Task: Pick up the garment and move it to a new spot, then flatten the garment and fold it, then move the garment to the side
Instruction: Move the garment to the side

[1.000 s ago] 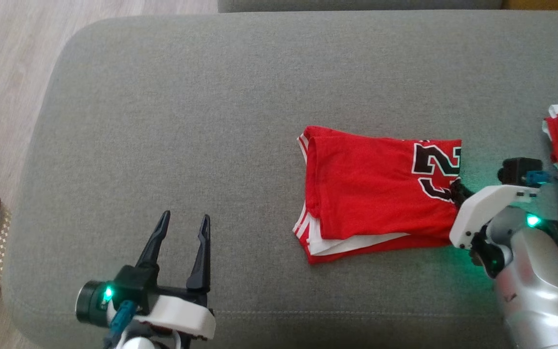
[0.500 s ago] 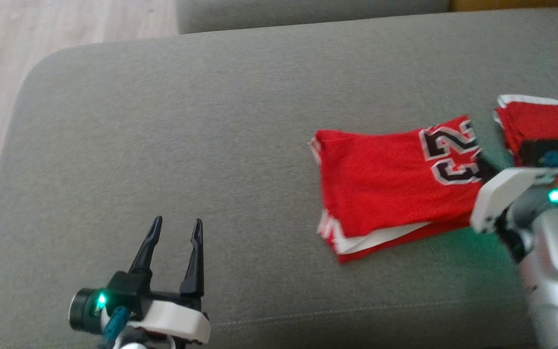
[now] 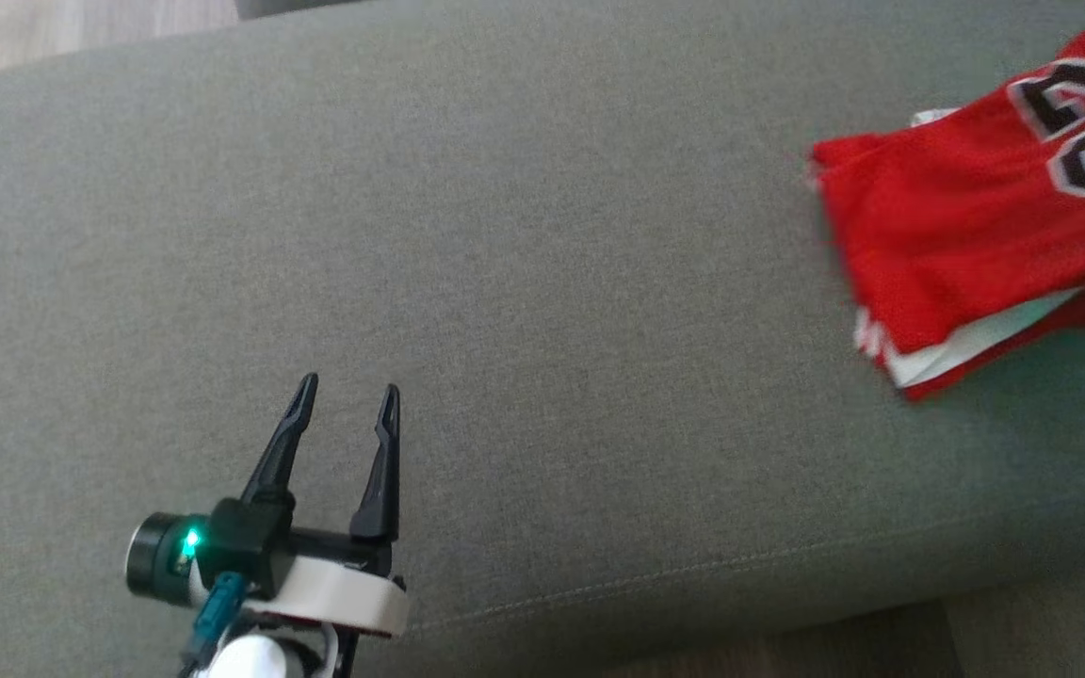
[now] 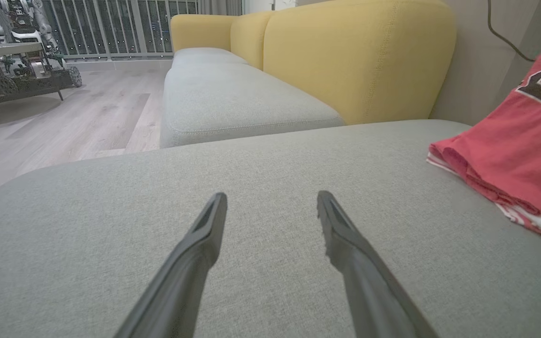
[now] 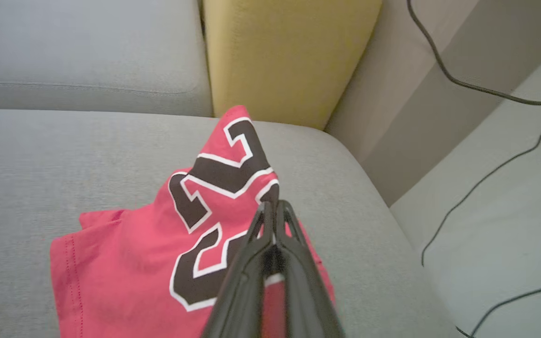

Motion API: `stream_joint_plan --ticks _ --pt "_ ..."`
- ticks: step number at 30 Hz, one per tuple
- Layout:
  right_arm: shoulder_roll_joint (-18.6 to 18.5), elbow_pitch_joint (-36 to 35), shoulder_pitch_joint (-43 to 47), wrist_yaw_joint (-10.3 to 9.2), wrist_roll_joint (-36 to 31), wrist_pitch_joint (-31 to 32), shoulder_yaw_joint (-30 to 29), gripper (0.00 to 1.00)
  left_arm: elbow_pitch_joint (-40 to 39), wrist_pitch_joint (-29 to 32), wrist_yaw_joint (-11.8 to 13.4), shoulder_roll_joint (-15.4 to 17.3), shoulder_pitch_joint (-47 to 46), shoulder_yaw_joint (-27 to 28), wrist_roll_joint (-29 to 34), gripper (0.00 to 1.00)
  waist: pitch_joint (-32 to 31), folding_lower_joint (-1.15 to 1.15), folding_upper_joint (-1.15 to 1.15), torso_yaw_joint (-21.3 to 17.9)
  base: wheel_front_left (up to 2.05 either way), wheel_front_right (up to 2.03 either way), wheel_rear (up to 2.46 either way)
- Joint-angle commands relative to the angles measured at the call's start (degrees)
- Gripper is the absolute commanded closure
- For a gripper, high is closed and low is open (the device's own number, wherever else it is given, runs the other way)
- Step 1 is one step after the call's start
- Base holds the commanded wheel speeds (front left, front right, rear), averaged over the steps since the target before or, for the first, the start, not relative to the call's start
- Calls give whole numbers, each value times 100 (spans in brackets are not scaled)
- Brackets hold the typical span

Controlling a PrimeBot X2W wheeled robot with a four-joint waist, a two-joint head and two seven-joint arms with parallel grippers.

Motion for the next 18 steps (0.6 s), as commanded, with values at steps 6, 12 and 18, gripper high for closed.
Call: stream_joint_plan --ticks 6,12,18 --pt "-73 -860 -56 -2 -586 479 -746 85 -178 -70 -105 -35 -278 250 72 0 219 0 0 49 0 0 0" --pt "138 -989 217 -2 -1085 386 -896 0 -119 -70 -130 -36 -327 307 82 0 127 0 0 129 0 0 0" --pt "509 -1119 831 -2 -1508 -41 -453 0 -50 -70 -56 -38 -228 368 9 0 -249 0 0 267 0 0 0"
